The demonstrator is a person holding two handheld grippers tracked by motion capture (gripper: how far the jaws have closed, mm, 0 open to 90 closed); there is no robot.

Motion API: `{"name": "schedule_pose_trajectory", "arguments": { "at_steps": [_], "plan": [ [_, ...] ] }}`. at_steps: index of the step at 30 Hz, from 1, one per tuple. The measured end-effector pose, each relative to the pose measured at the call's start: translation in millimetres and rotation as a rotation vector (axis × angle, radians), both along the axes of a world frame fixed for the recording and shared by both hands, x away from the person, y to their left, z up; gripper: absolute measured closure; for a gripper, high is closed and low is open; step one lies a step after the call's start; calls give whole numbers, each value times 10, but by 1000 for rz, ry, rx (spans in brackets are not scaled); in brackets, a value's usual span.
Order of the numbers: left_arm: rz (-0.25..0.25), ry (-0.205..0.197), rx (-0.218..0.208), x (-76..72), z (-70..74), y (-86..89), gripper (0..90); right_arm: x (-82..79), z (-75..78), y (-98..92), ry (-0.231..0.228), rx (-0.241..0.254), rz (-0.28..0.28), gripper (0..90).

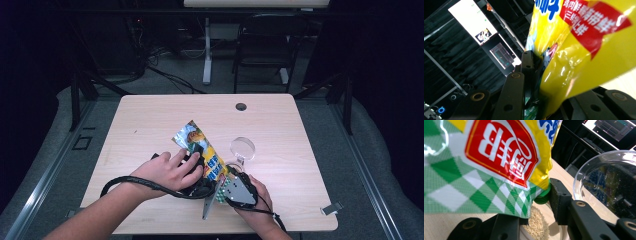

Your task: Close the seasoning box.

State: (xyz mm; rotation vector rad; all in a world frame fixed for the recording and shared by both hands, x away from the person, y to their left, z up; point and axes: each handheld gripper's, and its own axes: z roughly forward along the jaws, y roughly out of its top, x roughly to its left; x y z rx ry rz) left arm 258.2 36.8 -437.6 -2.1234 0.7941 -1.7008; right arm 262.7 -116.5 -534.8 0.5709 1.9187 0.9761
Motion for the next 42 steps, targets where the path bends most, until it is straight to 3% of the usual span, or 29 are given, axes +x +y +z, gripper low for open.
{"name": "schedule_pose_trajectory", "arguments": {
  "at_steps": [42],
  "plan": [
    [-8, -3, 10, -5, 34, -41, 795, -2, 13, -11, 1, 10, 2, 706]
  ]
}}
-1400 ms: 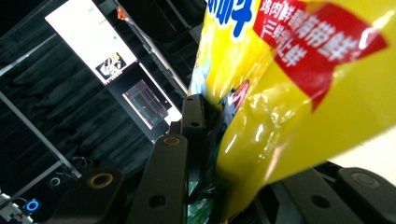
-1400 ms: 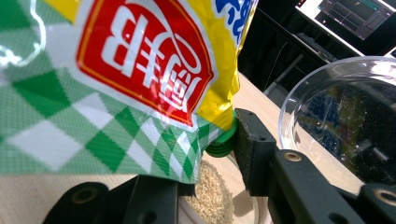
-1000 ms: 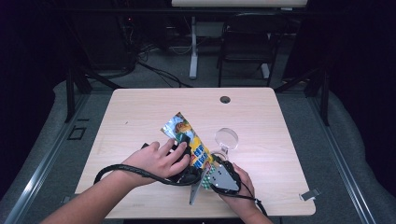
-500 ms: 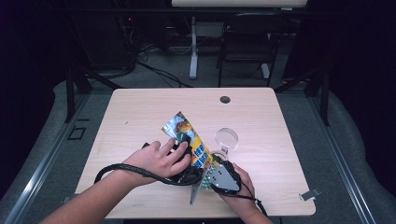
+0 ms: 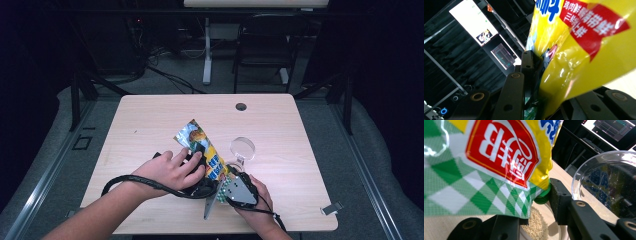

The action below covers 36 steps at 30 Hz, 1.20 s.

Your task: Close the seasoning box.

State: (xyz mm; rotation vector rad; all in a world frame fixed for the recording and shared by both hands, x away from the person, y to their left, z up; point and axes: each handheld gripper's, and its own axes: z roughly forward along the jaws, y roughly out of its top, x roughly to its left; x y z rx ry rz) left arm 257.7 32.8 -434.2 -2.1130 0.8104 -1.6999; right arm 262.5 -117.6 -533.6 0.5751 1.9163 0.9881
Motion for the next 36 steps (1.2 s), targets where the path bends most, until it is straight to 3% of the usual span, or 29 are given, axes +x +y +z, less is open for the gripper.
{"name": "schedule_pose_trajectory", "arguments": {
  "at_steps": [36],
  "plan": [
    [-13, -13, 16, -10, 22, -41, 793, 1, -3, 3, 6, 0, 0, 705]
  ]
}}
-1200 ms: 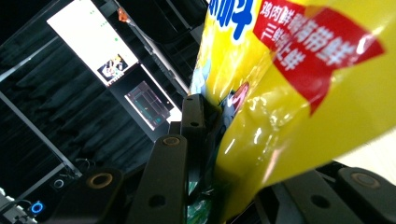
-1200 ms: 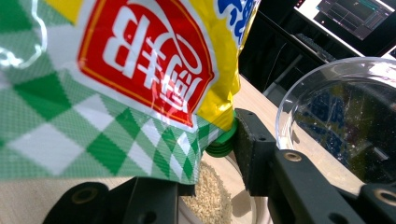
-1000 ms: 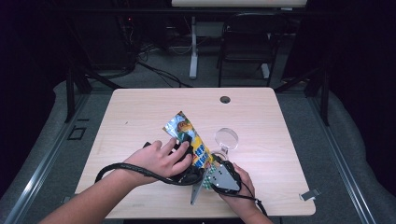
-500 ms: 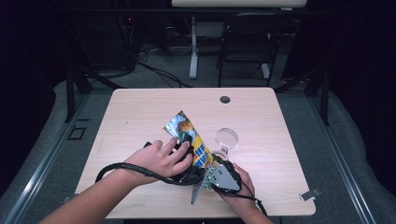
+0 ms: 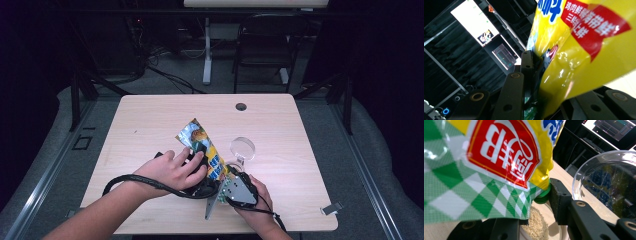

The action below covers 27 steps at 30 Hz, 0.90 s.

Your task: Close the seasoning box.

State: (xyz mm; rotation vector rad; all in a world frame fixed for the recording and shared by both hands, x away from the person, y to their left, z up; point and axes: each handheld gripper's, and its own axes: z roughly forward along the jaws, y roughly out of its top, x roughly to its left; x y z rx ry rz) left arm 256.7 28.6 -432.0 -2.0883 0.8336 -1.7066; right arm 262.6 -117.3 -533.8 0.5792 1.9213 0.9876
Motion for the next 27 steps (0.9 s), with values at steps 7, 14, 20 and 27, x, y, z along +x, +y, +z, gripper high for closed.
{"name": "schedule_pose_trajectory", "arguments": {
  "at_steps": [7, 14, 20, 27],
  "plan": [
    [4, 7, -16, 4, -7, -2, 792, 2, -2, 1, -2, 1, -3, 705],
    [4, 7, -15, 3, -6, -3, 792, 4, -4, 2, -2, 1, -4, 705],
    [3, 7, -14, 0, -2, -7, 792, 4, -4, 1, -2, 1, -3, 705],
    [3, 6, -12, -4, -2, -5, 793, 4, -3, 2, -1, 1, -2, 705]
  ]
}}
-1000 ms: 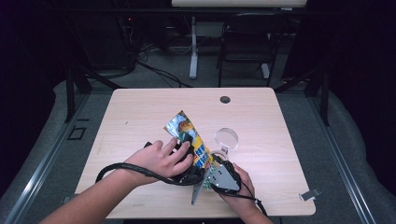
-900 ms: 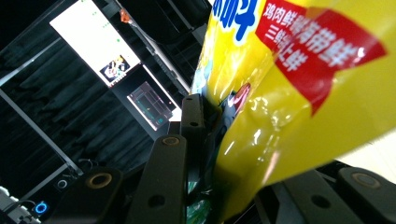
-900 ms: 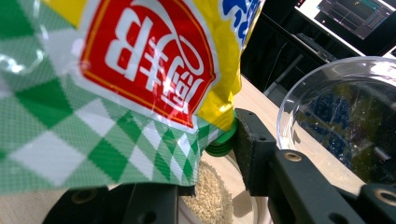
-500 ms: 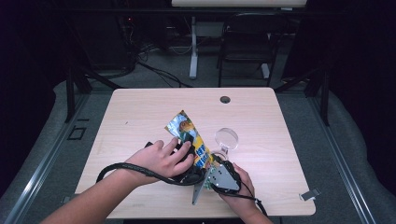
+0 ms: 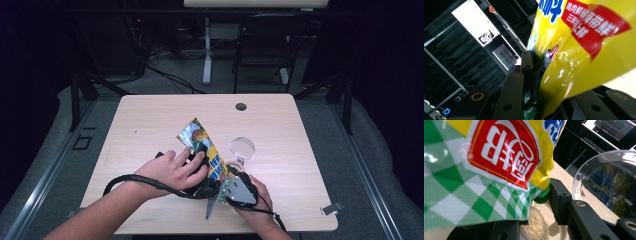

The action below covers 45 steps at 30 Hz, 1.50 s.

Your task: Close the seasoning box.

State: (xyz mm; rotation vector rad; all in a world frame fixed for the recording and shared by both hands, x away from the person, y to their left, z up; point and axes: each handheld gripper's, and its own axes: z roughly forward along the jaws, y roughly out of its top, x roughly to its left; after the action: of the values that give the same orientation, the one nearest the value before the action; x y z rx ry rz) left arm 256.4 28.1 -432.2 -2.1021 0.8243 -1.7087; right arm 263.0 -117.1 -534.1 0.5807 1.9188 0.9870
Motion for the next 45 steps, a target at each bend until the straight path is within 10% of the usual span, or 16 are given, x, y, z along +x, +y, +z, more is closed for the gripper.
{"name": "schedule_pose_trajectory", "arguments": {
  "at_steps": [45],
  "plan": [
    [-2, -5, 17, -8, 20, -33, 792, 2, -6, -1, -1, 6, -1, 704]
  ]
}}
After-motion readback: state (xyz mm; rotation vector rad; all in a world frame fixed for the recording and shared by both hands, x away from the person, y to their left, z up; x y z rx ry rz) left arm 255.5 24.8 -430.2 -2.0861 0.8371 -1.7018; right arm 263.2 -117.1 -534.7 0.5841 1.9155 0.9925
